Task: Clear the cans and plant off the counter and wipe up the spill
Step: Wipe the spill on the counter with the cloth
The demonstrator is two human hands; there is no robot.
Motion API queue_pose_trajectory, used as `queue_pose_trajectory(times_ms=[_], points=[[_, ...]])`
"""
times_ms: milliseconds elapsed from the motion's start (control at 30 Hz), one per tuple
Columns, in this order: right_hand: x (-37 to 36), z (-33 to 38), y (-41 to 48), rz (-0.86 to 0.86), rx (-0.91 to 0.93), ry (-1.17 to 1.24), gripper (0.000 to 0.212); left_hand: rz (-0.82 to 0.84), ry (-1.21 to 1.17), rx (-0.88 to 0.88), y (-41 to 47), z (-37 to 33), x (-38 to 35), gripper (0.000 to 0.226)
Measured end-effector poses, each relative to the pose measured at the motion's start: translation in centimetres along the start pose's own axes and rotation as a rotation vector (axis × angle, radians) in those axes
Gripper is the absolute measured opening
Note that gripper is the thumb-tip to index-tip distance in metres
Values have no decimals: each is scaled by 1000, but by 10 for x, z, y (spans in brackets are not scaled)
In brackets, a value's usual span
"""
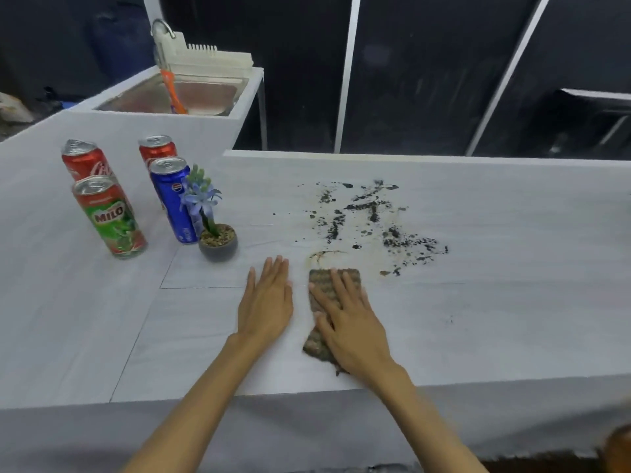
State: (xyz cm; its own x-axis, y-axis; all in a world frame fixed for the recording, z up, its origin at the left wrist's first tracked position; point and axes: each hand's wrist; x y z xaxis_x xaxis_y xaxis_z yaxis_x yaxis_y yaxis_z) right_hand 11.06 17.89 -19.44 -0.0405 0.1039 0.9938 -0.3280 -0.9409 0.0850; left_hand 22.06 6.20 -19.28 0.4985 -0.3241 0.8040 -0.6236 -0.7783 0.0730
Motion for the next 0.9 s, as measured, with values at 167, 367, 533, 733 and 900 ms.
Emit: queue_pose_trajectory(times_ms=[167,367,533,733,900], points=[[17,-108,-34,17,-246,-56,82,-11,38,-13,15,-9,-12,51],[7,-128,56,31,-435,-70,65,-56,90,-8,19,-4,-18,52],[2,-89,63,35,-204,-82,59,-4,69,-1,22,-3,-16,52],[10,-183,-2,-22,-137,-133,87,22,64,-17,23,26,12,51],[9,-225,58,60,-409,-178,78,-3,86,-40,26,31,8,56]])
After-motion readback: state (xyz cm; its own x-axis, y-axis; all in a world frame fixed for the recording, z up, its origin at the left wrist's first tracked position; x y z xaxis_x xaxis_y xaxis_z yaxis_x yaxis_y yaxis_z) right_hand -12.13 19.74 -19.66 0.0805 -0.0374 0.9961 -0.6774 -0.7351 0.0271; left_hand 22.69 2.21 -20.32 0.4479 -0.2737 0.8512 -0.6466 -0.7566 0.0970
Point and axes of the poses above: each hand's wrist, its own y-axis towards the middle knuckle, its own x-axis out of the back of the hand, z = x × y, and after that the axes turned 15 degrees about -y, right-handed
